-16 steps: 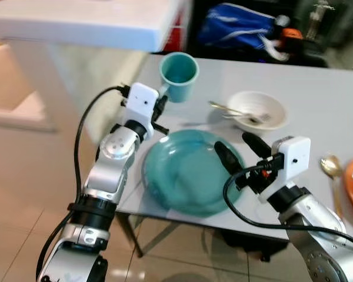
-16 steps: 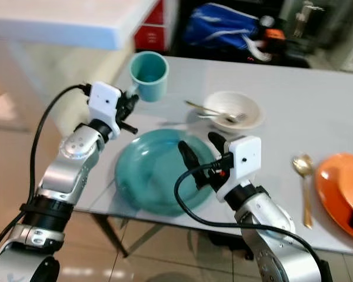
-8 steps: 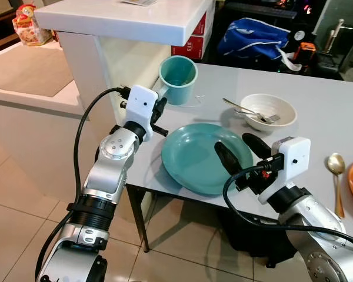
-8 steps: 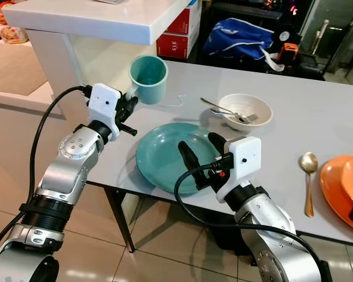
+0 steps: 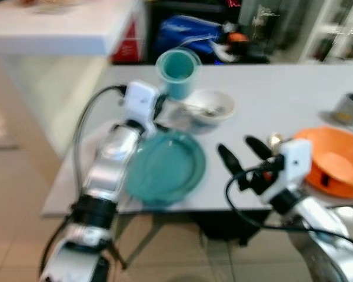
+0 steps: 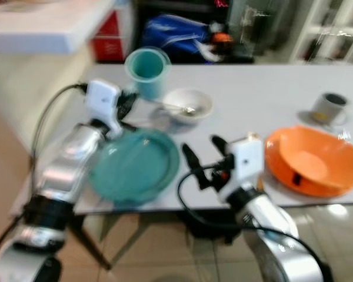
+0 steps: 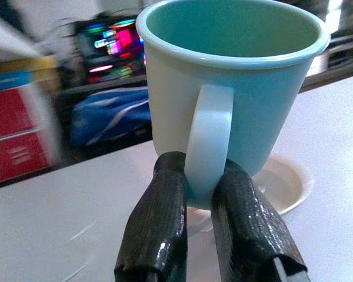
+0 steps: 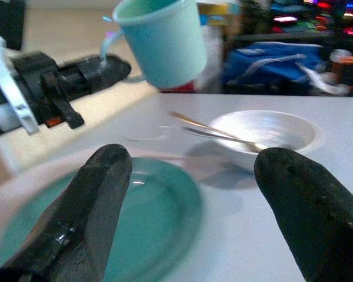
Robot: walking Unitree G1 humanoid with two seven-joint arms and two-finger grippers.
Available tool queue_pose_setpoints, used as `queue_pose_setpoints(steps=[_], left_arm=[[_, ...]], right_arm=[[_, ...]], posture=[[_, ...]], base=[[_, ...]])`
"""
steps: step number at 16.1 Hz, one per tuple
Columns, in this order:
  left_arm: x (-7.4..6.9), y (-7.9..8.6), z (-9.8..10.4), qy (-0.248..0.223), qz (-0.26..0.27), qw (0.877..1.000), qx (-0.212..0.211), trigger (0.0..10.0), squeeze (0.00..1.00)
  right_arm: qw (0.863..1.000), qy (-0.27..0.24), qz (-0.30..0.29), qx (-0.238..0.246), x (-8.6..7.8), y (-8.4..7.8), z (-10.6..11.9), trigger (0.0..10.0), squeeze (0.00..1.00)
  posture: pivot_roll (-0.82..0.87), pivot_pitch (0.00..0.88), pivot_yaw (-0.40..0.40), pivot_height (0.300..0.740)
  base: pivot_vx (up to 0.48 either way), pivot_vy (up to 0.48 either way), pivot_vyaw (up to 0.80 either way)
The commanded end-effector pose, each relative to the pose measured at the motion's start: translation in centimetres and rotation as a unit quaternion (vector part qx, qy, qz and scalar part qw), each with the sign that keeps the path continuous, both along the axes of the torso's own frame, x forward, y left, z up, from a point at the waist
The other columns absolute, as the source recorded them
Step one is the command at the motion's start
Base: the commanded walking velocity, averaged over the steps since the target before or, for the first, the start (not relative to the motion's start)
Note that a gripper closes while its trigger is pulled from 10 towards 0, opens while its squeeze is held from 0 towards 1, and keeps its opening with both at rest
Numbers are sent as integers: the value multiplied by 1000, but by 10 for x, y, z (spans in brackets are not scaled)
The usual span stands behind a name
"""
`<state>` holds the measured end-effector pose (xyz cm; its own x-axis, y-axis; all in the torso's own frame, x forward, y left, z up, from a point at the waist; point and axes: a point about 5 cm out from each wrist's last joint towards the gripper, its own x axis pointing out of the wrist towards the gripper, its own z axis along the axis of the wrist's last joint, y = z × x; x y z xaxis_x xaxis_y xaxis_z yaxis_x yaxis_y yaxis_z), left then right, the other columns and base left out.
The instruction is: Setting the table
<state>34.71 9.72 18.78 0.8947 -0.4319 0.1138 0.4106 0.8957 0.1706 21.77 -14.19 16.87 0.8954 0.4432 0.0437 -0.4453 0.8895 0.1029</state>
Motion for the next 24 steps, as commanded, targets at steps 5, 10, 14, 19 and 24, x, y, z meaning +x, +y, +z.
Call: queue_pose_setpoints(steps=[5,10,14,19,24], left_arm=[[1,15,5,-11,21,1000,9,10000,0],[2,25,2,-1,50,996,69,10000,0],[2,22,1,12,32,997,74,10000,0],[2,18,-8,46,18,996,78,10000,0],[3,18,-9,51,24,995,85,10000,0]], right_arm=[[1000,-17,11,1,1,6,6,10000,0],[999,-5,33,0,-3,11,3,10000,0],[1000,-4,30,0,-3,8,3,10000,0],[999,-2,33,0,-4,8,2,10000,0],[1000,-3,31,0,-5,7,3,10000,0]], posture=[[-48,0,18,740],[-42,0,8,740],[-34,0,11,740],[-34,0,13,740],[-39,0,16,740]], base=[[388,0,0],[71,0,255],[0,0,0],[0,0,0],[0,0,0]])
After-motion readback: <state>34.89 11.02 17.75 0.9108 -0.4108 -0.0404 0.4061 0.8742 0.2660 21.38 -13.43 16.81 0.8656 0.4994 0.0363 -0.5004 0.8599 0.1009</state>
